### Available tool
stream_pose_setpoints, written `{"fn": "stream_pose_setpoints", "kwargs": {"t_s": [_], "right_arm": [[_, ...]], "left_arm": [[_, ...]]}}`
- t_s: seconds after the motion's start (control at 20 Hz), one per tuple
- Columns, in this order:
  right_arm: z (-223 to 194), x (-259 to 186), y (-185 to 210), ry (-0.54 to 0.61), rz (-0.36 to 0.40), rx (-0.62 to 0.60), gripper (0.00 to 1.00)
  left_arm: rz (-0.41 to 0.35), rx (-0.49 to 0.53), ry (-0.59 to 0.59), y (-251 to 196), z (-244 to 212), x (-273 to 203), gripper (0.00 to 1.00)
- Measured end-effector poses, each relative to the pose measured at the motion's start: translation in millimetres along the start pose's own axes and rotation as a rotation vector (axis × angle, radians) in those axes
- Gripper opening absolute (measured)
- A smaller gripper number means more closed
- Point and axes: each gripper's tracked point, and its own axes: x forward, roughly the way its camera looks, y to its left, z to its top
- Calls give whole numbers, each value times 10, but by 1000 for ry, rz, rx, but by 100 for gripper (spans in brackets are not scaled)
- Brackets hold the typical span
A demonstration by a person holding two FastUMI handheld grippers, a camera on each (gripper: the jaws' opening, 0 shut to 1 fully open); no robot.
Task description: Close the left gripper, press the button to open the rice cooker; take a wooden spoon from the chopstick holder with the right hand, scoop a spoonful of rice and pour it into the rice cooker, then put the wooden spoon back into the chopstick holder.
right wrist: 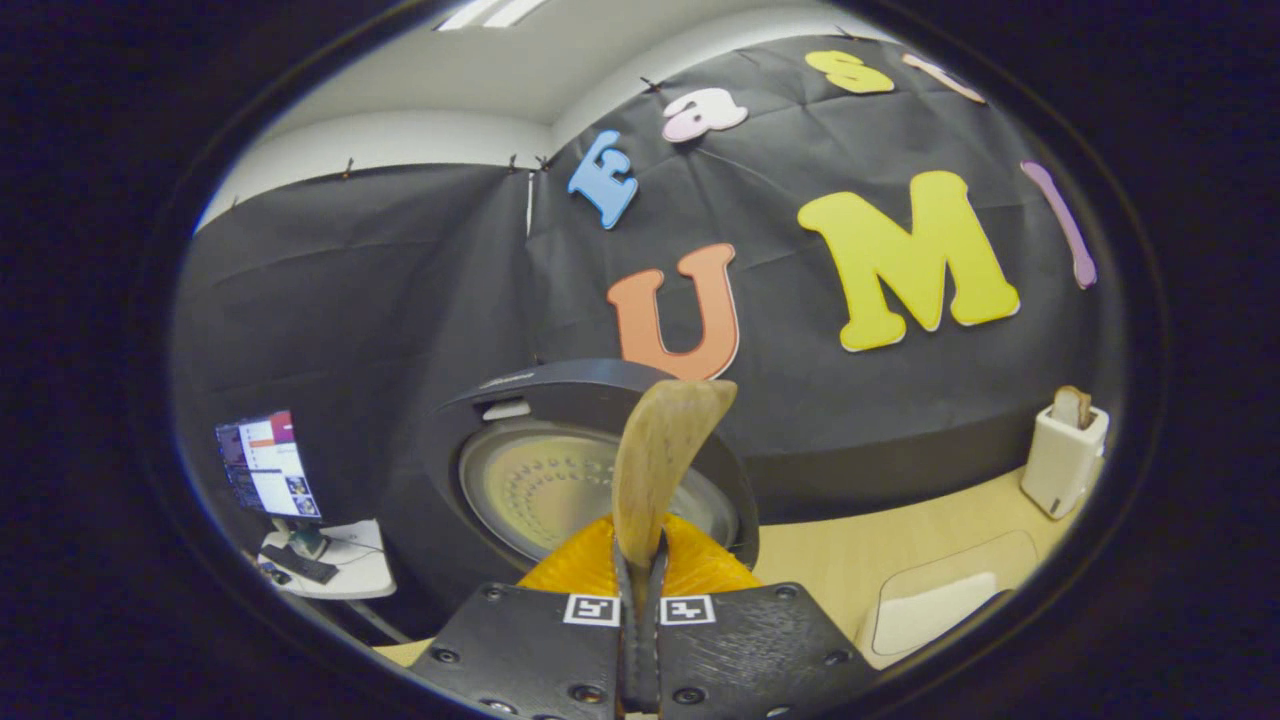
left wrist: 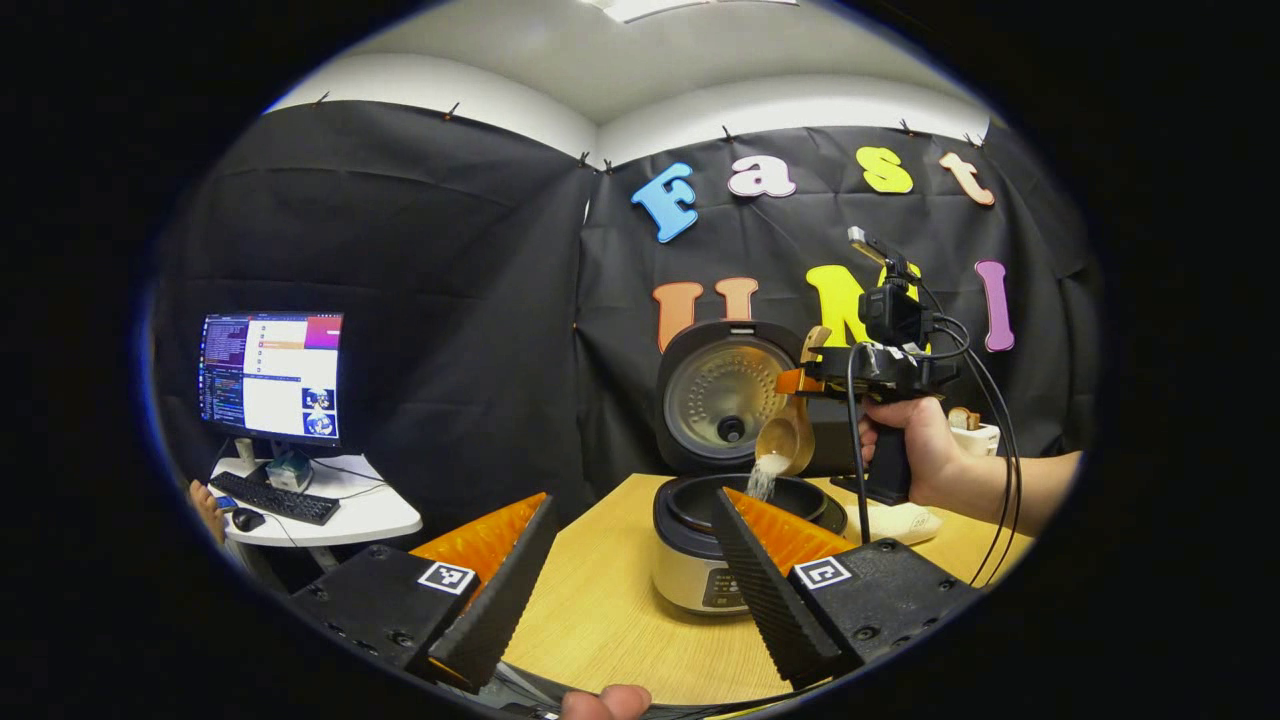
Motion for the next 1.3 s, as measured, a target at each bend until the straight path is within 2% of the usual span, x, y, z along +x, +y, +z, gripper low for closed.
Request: {"fn": "stream_pose_setpoints", "kwargs": {"t_s": [0.8, 1.05, 1.2, 1.3], "right_arm": [[3, -44, 365, -15, 57, -447, 0], [6, -78, 385, -14, 68, -477, 1], [18, -79, 342, -38, 55, -538, 0], [-27, -83, 376, -34, 72, -512, 0]], "left_arm": [[7, 9, -22, 4, 80, -64, 100], [13, 4, -47, 39, 159, -107, 100], [24, -5, -44, 53, 162, -102, 100], [19, 0, -46, 13, 186, -126, 100]]}}
